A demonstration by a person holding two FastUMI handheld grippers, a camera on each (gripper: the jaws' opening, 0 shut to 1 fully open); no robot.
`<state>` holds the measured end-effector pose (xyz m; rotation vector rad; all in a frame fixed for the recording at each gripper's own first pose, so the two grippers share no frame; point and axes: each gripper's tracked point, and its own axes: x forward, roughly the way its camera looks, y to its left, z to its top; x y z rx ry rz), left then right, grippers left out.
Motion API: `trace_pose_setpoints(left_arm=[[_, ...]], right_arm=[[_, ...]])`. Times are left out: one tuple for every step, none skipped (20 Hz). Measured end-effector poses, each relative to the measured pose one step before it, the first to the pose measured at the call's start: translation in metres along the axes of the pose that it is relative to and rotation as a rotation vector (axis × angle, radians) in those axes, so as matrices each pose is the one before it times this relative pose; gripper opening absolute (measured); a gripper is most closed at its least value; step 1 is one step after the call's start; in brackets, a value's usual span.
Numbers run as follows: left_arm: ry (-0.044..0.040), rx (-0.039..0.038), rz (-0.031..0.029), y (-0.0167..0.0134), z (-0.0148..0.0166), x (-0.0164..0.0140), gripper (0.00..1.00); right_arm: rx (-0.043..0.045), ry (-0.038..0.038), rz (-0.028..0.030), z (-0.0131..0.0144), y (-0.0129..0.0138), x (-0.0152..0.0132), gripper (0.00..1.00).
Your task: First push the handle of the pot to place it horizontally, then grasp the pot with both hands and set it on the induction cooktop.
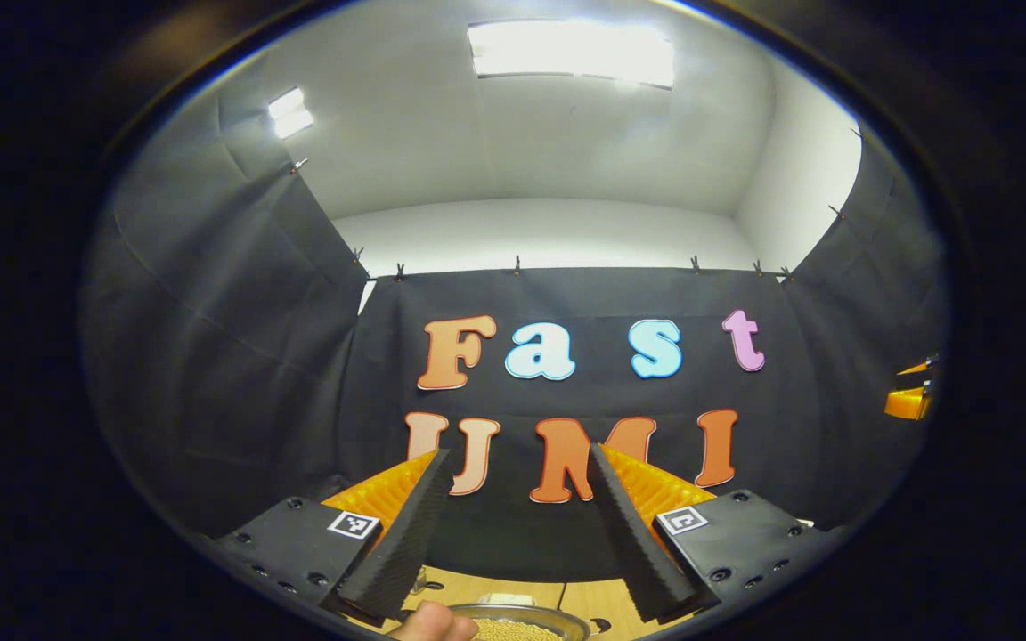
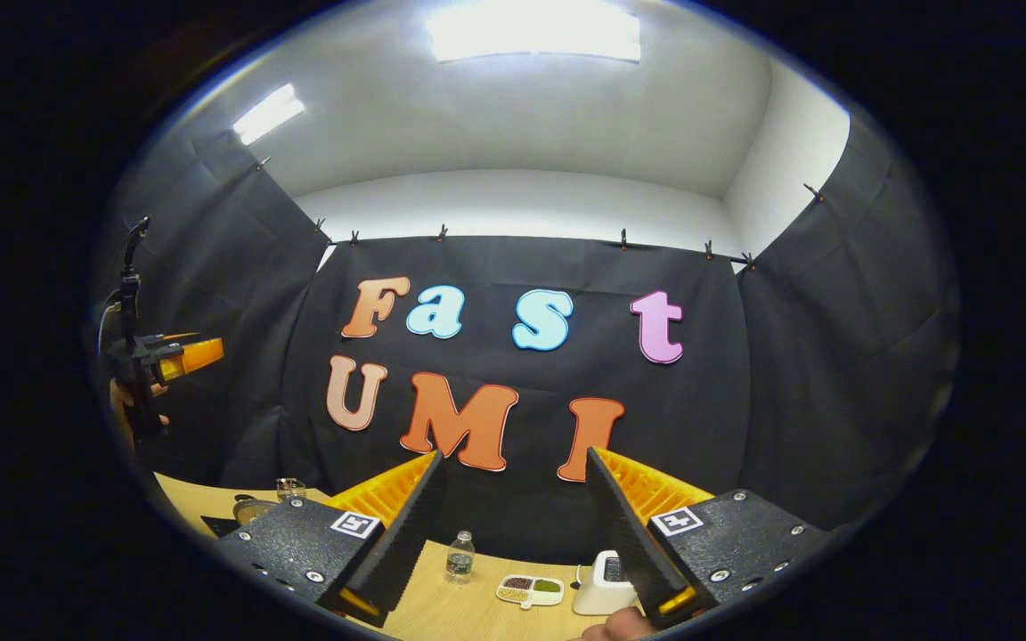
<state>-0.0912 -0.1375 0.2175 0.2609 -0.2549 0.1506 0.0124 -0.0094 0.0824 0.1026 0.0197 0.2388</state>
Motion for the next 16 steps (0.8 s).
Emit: trace_pose_setpoints(left_arm=[[0.00651,-0.01344,-0.01932,-0.01012,-0.00495,-0.00139,0.98],[0.00965,-0.00683,-0.01051,-0.00756,-0.00459,0.00090,0.98],[0.00941,0.00278,-0.00283,-0.00263,-0.00433,0.00059,0.94],[0.00644,0.00657,0.00396,0.00164,-0.00236,0.00234,0.98],[0.00356,0.00864,0.00543,-0.00006,-0.00143,0.00160,0.98],[-0.00250,0.00716,0.00449,-0.00097,-0.00036,0.00144,0.98],[-0.01410,0.00475,0.00498,-0.00003,0.00004,-0.00015,0.98],[-0.02145,0.00141,0.00010,-0.00034,0.00054,0.00170,0.98],[-0.00507,-0.00362,0.00208,0.00015,-0.00325,0.00001,0.98],[0.00282,-0.00895,0.01071,0.00296,-0.00406,-0.00093,0.98],[0.00295,-0.00791,0.00986,0.00415,-0.00432,0.00125,0.98],[-0.00084,-0.00444,0.01160,0.00408,-0.00020,0.00009,0.98],[0.00120,-0.00036,0.01043,0.00291,0.00089,0.00209,0.98],[-0.00122,0.00227,0.00931,0.00348,0.00118,0.00114,0.98],[-0.00273,0.00162,0.00725,0.00234,0.00053,0.00094,0.98],[-0.00717,-0.00508,0.00594,0.00121,0.00134,0.00083,0.98]], right_arm=[[-0.00514,0.00847,0.00299,-0.00400,-0.00045,-0.00214,0.95],[-0.01231,0.01380,-0.00218,-0.00549,-0.00198,-0.00012,0.95],[-0.01456,0.01025,-0.01273,-0.00457,-0.00474,-0.00051,0.95],[-0.01444,0.00266,-0.00677,-0.00264,-0.00244,0.00163,0.95],[-0.00677,-0.00260,-0.00456,0.00110,-0.00028,0.00007,0.95],[0.00103,-0.00232,0.00015,0.00066,-0.00081,0.00062,0.95],[0.00509,-0.00268,0.00422,-0.00013,0.00028,-0.00245,0.95],[0.00720,-0.00551,0.00352,-0.00046,-0.00043,0.00031,0.95],[0.00432,-0.00612,0.00299,0.00066,-0.00022,0.00015,0.95],[-0.00003,-0.00554,0.00081,-0.00078,-0.00117,0.00026,0.95],[-0.00179,-0.00688,-0.00227,-0.00001,-0.00244,-0.00015,0.95],[-0.00194,-0.00453,-0.00358,-0.00008,-0.00195,0.00149,0.95],[-0.00051,-0.00487,-0.00199,0.00075,-0.00093,0.00026,0.95],[0.00036,-0.00527,-0.00017,-0.00068,-0.00043,0.00074,0.95],[-0.00200,-0.00567,-0.00251,0.00014,0.00044,-0.00066,0.95],[-0.00501,-0.00614,-0.00293,0.00000,0.00023,0.00181,0.95]])
